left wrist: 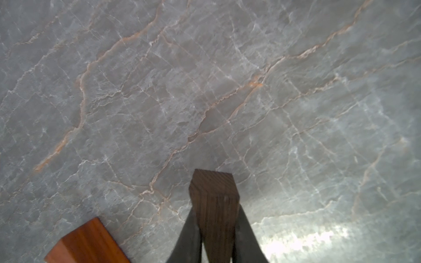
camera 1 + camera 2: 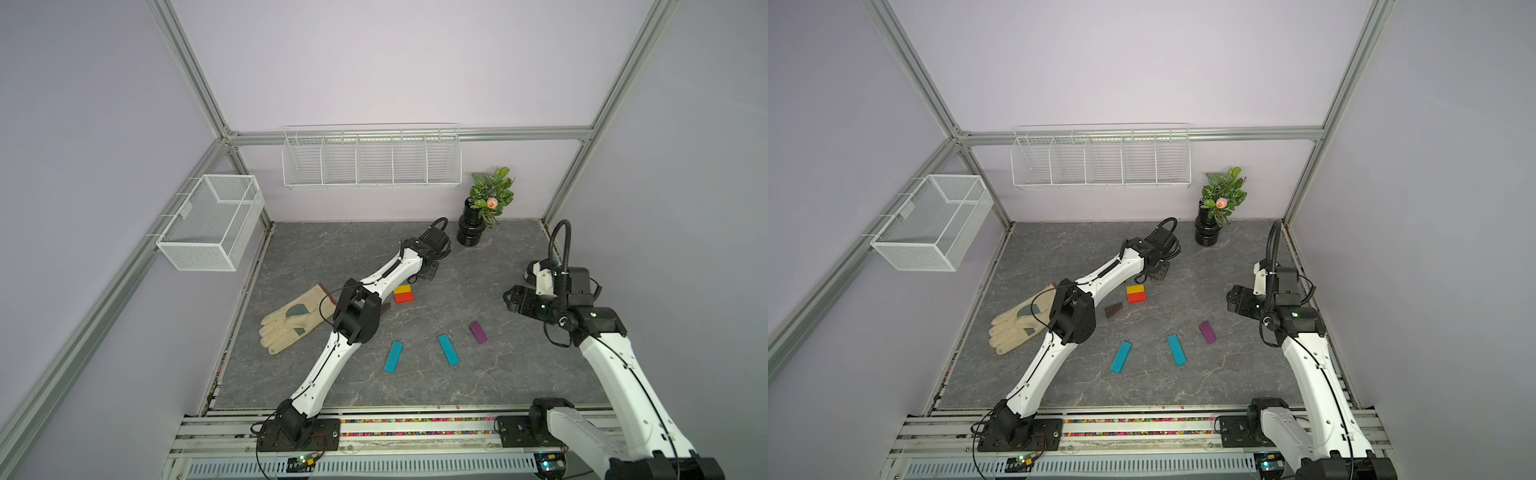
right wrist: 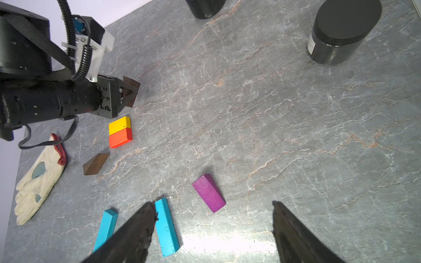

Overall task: Assemble a small pinwheel with building blocks
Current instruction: Assemble the building block at the center of the board.

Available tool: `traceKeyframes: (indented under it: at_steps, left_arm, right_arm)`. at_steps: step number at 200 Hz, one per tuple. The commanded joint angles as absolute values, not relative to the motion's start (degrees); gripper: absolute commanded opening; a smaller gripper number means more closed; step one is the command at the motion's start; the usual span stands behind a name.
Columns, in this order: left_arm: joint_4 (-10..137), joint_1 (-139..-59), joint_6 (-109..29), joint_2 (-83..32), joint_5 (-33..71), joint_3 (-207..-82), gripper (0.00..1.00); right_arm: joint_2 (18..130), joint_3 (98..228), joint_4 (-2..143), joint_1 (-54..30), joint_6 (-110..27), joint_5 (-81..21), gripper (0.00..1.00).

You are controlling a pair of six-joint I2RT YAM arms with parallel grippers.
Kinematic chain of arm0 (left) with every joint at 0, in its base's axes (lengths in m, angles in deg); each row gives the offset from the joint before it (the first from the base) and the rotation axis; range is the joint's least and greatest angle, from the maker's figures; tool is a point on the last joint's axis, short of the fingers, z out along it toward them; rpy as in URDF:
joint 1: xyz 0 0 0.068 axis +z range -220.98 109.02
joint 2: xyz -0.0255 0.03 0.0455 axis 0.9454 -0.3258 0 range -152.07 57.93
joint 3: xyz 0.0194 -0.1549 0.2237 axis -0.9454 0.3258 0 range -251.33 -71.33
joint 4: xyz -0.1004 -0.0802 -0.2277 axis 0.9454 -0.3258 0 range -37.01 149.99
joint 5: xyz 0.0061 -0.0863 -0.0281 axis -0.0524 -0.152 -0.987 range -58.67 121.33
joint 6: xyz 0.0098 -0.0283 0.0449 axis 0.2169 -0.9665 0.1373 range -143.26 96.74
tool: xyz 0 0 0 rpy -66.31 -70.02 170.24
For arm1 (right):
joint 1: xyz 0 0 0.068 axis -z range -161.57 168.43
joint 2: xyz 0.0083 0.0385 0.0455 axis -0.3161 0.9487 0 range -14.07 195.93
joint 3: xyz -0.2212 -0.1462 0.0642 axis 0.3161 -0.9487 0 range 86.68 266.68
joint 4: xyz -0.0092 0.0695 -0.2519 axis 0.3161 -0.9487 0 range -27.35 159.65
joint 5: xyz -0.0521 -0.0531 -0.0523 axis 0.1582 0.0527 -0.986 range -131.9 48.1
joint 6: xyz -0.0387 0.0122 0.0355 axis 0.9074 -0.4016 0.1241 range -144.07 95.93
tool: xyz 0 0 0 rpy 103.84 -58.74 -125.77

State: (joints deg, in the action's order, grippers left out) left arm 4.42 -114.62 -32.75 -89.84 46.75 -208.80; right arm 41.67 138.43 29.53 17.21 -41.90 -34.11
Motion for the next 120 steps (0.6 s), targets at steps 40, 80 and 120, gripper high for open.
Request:
traceKeyframes:
  at_steps: [40, 80, 120]
  left_arm:
    - [4.92, -113.11, -30.76, -87.43, 46.31, -205.98, 0.14]
    - [5.45, -112.47, -30.3, -87.74, 45.66, -206.04, 0.2]
    - [5.98, -112.47, -29.92, -87.6, 44.36, -205.89, 0.29]
  right_arm:
    - [42.12, 137.75, 29.56, 17.51, -42.53, -33.45, 0.82]
    - [41.91, 137.57, 29.3, 17.49, -42.43, -33.56, 0.82]
    - [42.1, 137.57, 29.4, 17.5, -42.43, -33.45, 0.82]
